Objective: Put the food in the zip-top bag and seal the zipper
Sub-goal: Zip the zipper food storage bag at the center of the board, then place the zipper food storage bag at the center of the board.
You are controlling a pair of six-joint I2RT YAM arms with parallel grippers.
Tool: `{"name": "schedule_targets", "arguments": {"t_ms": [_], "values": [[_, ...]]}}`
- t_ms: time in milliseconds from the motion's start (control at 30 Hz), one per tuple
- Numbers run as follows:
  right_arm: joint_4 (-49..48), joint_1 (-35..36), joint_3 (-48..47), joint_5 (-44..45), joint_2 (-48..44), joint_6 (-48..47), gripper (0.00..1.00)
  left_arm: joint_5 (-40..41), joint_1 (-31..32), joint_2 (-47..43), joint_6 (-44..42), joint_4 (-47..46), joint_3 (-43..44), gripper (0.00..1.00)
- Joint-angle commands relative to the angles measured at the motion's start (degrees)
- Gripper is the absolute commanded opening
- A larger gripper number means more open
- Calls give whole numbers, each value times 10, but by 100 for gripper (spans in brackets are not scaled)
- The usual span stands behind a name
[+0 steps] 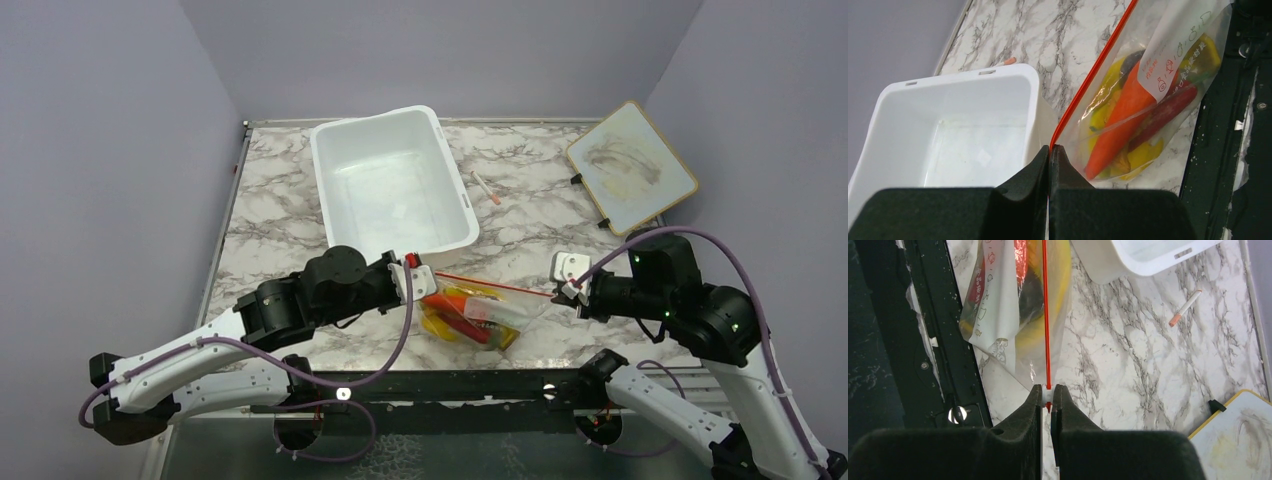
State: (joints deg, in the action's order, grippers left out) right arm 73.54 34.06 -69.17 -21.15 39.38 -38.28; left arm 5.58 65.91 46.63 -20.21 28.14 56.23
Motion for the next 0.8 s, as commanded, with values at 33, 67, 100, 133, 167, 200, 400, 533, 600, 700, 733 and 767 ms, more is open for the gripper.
{"name": "schedule_targets", "arguments": {"t_ms": [33,67,100,133,167,200,400,533,600,700,733,767], "values": [[73,-2,-45,8,-12,35,1,-17,-10,-34,46,20,25,0],[73,-2,-52,-7,-16,42,1,-36,-10,-34,59,14,26,0],[73,-2,-57,-19,-22,45,1,-56,-10,-34,71,6,25,0],[70,-3,-60,-24,-25,44,1,-78,-10,-30,83,-6,20,0],[63,-2,-57,-19,-27,47,1,-93,-10,-24,94,-22,14,0],[55,-2,-51,-6,-29,48,1,-108,-10,-13,104,-37,6,0],[7,-3,-25,166,-23,72,1,-166,-10,74,155,-159,-22,0],[3,-2,-11,240,-17,100,1,-195,-10,142,176,-240,-22,0],[18,-2,-9,268,-9,130,1,-217,-10,180,183,-272,-12,0],[41,-2,-3,312,6,163,1,-233,-10,229,181,-304,8,0],[42,-2,4,328,8,166,1,-230,-10,243,180,-313,15,0],[37,-2,13,344,9,167,1,-220,-10,256,179,-324,20,0]]}}
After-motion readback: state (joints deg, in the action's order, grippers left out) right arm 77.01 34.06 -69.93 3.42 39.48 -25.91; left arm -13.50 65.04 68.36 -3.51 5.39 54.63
